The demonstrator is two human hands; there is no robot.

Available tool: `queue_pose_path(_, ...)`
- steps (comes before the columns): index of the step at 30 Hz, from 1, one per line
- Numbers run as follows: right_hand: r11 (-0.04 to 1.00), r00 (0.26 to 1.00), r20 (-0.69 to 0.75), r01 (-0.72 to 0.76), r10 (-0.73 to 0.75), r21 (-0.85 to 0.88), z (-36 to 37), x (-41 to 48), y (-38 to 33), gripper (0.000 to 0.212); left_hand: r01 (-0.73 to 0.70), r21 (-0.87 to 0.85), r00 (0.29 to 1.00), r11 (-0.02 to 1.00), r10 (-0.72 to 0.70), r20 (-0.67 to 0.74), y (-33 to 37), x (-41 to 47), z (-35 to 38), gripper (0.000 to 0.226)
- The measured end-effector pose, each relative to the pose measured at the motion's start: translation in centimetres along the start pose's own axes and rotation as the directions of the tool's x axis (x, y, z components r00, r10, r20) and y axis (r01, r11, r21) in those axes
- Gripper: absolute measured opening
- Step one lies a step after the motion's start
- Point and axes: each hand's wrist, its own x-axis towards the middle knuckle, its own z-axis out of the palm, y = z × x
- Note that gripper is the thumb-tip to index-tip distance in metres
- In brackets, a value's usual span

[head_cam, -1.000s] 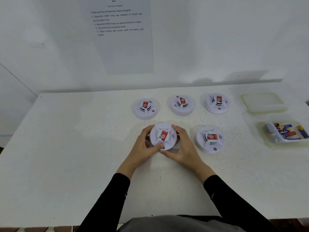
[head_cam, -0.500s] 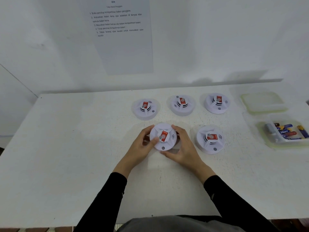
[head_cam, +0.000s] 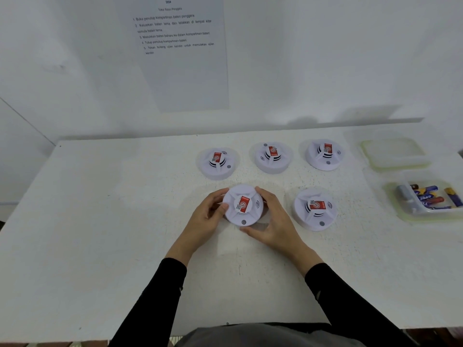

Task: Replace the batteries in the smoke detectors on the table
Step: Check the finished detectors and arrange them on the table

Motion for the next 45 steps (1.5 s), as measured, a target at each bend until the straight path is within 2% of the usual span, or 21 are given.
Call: queue_pose_path(45, 0.999, 0.999, 0.014, -0.04, 0.04, 0.002, -0.36, -0.14, -0.84, 0.087, -0.01, 0.034, 1.0, 0.999, 0.01, -0.006, -0.26, 0.07, 0.04, 0.037)
